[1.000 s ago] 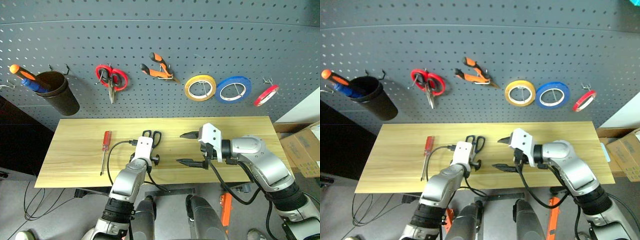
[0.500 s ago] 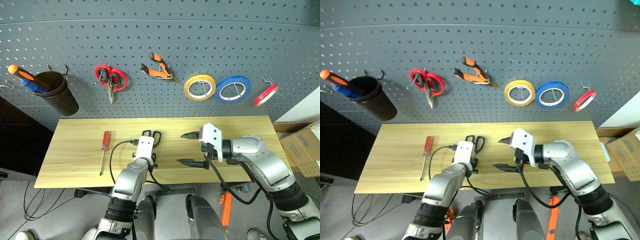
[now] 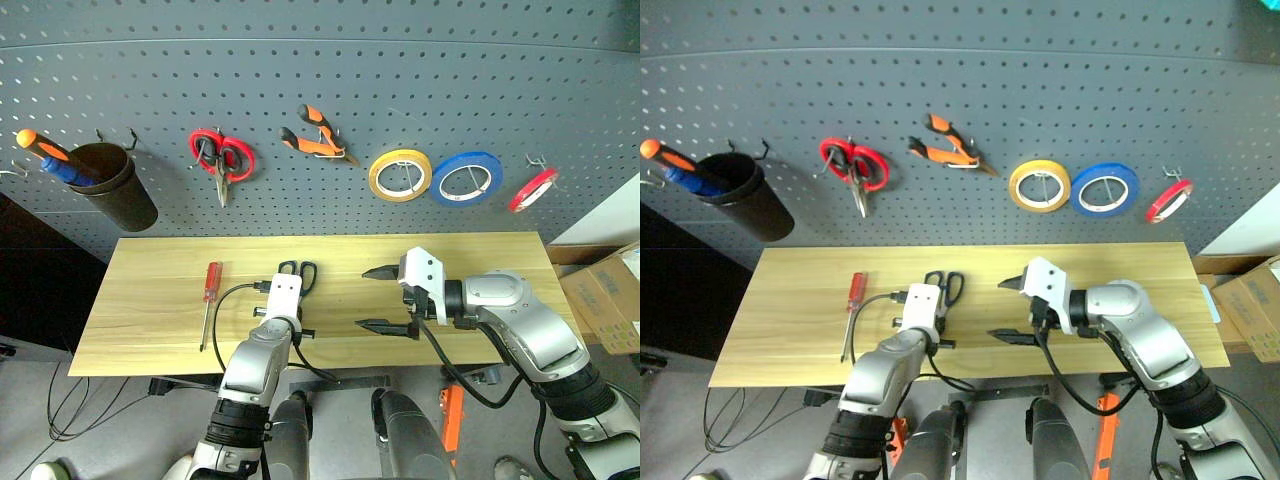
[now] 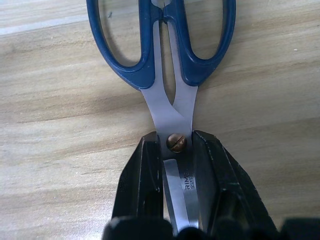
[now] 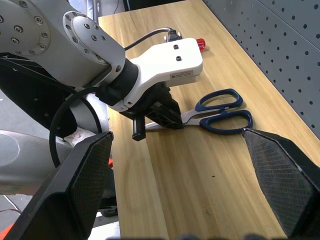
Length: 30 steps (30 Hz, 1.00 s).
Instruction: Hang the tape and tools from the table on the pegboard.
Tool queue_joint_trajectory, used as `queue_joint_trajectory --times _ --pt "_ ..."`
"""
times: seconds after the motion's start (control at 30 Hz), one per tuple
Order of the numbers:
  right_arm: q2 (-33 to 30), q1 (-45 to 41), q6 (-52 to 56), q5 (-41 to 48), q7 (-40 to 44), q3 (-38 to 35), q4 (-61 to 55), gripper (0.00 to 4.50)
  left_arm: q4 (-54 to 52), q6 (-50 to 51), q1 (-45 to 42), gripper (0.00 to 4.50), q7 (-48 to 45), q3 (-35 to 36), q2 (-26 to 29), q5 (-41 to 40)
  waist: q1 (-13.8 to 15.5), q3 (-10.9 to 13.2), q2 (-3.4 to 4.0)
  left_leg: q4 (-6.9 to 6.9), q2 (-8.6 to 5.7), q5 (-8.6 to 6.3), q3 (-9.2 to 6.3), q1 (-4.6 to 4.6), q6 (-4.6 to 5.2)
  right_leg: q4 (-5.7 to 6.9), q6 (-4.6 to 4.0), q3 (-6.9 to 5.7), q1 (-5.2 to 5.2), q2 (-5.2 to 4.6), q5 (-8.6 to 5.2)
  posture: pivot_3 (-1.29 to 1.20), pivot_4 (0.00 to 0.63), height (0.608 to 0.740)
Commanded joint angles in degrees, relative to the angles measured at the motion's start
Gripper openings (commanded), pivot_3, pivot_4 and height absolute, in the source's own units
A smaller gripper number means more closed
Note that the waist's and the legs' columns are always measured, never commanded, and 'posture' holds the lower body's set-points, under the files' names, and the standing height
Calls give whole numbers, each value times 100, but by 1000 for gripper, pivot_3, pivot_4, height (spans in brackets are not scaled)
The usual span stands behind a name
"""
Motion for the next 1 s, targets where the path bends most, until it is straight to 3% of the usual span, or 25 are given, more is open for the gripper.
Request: queue_joint_trajectory --times 0.03,0.3,0.67,1.0 --pt "9 -70 -173 48 -2 -163 -47 4500 -250 -146 117 516 13 64 -64 51 0 0 0 0 0 0 0 0 0 0 0 0 0 0 0 -15 273 740" --pt "162 -162 -241 7 -261 -299 104 4500 -1007 -787 588 516 241 -403 166 645 10 -1 0 0 0 0 -2 -10 -2 -1 0 -1 -9 -5 1 -12 249 740" --pt "411 -353 -312 175 -341 -456 319 4500 -1816 -1737 1304 516 60 -64 304 692 56 -11 -1 2 1 0 -2 -11 -3 -1 -1 -5 -8 -12 1 39 216 740" --pt "562 -450 -221 379 -424 -653 371 4500 -1880 -3866 1889 516 -264 66 506 714 102 -33 6 4 2 0 -2 -11 -3 0 -6 -6 -9 -12 5 39 203 740"
